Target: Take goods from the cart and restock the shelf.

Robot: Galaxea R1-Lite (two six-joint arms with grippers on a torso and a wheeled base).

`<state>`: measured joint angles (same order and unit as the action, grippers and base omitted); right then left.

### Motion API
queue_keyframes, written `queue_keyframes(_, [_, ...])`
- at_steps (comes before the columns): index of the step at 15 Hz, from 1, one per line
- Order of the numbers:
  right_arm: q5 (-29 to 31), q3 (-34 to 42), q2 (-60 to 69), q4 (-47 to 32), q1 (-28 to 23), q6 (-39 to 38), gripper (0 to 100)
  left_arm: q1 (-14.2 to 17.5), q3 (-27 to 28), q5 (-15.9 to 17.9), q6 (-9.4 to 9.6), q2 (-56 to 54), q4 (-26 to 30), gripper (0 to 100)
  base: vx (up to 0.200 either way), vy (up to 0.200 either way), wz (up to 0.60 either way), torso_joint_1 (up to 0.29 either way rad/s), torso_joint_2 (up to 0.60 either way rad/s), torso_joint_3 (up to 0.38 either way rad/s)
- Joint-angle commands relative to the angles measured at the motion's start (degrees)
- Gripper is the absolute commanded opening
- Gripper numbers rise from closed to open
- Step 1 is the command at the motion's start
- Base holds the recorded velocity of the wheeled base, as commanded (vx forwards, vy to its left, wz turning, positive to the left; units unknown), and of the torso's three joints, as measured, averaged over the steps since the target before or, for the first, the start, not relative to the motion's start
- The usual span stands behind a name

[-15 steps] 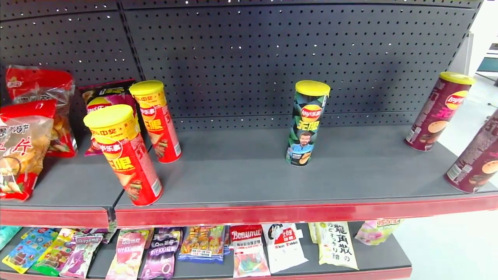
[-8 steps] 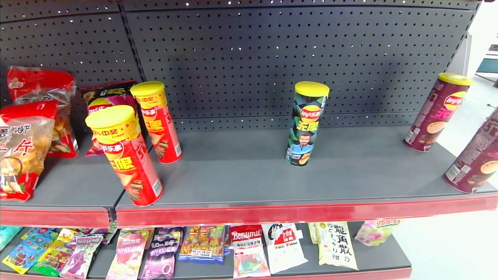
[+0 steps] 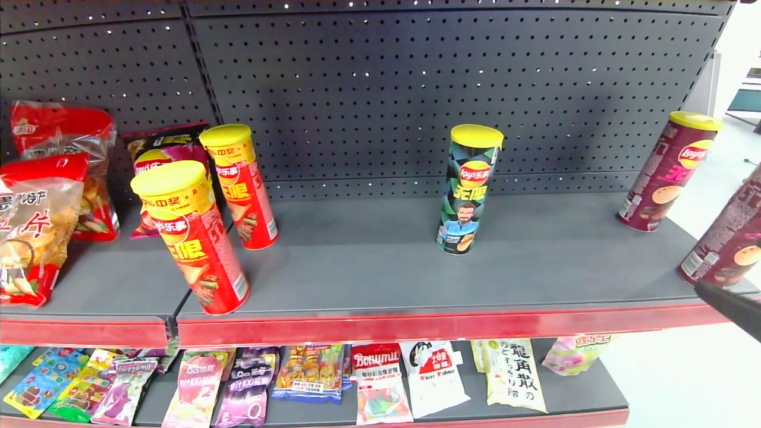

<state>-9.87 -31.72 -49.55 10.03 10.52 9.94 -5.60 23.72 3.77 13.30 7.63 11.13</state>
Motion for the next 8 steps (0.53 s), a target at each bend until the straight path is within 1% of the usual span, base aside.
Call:
queue_keyframes(1, [-1.2, -13.63, -32.62, 15.89, 7.5, 0.96, 100, 0.06, -0.08, -0.25, -0.03, -0.25, 0.03, 0, 0.0, 0.0, 0.0, 0.0, 0.0, 0.0])
queue_keyframes(3, [-1.38, -16.8, -37.37, 16.16, 8.46, 0.88, 100, 0.06, 0.01, -0.69, -0.03, -0.16, 0.03, 0, 0.0, 0.0, 0.0, 0.0, 0.0, 0.0])
queue_keyframes(6, [-1.29, -24.27, -45.63, 16.6, 10.13, 0.26, 100, 0.06, 0.18, -2.18, -0.03, -0.16, 0.03, 0, 0.0, 0.0, 0.0, 0.0, 0.0, 0.0])
queue_keyframes(8, [-1.11, -26.2, -47.83, 16.6, 11.8, -0.18, 100, 0.06, 0.1, -2.36, -0.03, -0.07, 0.03, 0, 0.0, 0.0, 0.0, 0.0, 0.0, 0.0])
